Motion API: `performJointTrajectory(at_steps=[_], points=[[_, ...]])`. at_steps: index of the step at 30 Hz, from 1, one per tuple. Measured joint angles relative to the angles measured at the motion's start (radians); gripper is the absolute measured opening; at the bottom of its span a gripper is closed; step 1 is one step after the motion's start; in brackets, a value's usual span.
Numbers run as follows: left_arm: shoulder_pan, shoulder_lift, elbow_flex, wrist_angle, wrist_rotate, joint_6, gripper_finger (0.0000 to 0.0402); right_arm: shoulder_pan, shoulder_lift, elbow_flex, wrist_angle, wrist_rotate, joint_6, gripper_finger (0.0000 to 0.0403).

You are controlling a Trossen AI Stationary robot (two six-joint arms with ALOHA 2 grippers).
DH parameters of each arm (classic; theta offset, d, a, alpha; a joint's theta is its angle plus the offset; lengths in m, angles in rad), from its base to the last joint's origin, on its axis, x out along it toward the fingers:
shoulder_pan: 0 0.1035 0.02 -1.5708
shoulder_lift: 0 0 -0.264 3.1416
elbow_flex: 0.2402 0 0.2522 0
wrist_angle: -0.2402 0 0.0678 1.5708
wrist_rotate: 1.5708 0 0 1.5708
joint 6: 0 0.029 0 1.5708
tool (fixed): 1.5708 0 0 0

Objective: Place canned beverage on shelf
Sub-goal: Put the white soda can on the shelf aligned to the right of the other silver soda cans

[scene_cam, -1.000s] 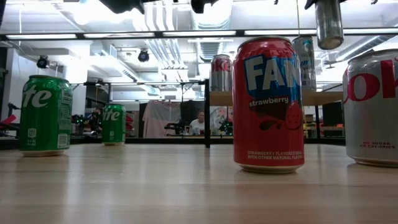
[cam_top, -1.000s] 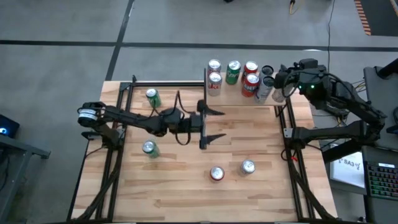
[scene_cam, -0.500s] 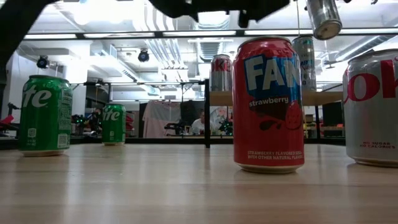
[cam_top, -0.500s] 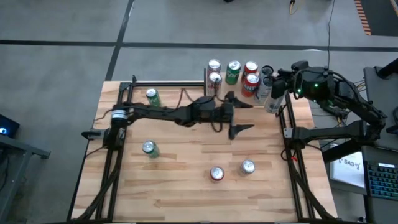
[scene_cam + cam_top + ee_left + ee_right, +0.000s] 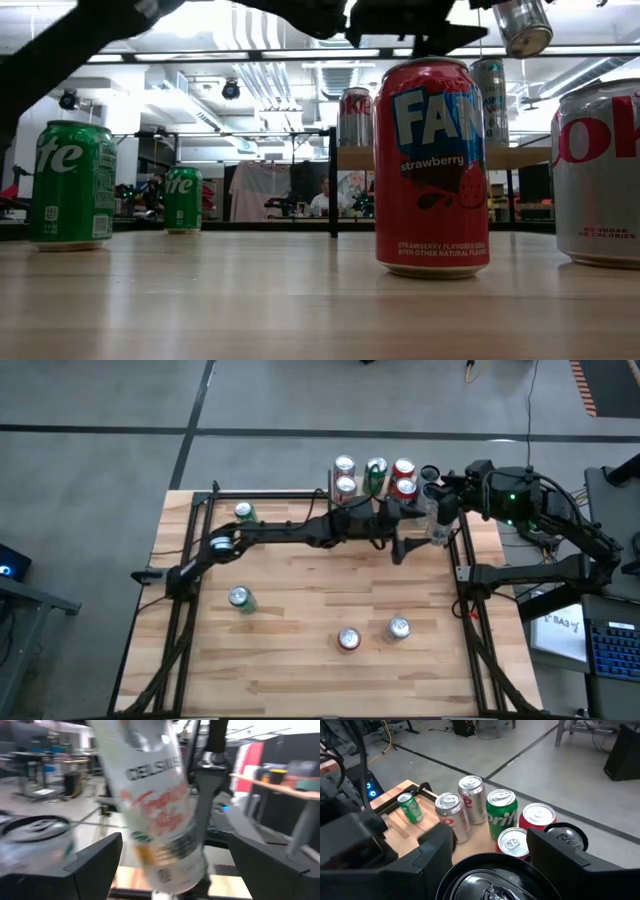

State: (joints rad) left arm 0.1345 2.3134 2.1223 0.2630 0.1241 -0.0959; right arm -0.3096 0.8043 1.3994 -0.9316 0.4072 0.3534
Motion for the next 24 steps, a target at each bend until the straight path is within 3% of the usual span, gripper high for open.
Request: performJointTrajectory(at_steps=[8, 24], points=[[0.000, 0.132, 0.236, -0.102, 0.023, -0.020, 0.0352, 0.000, 0.000, 0.000, 0.021, -0.061, -0.013, 0.0231], [0.003, 0.140, 0.222, -0.004, 0.016, -0.040, 0.0352, 0.000, 0.008, -0.008, 0.105, -0.134, -0.039, 0.0231]])
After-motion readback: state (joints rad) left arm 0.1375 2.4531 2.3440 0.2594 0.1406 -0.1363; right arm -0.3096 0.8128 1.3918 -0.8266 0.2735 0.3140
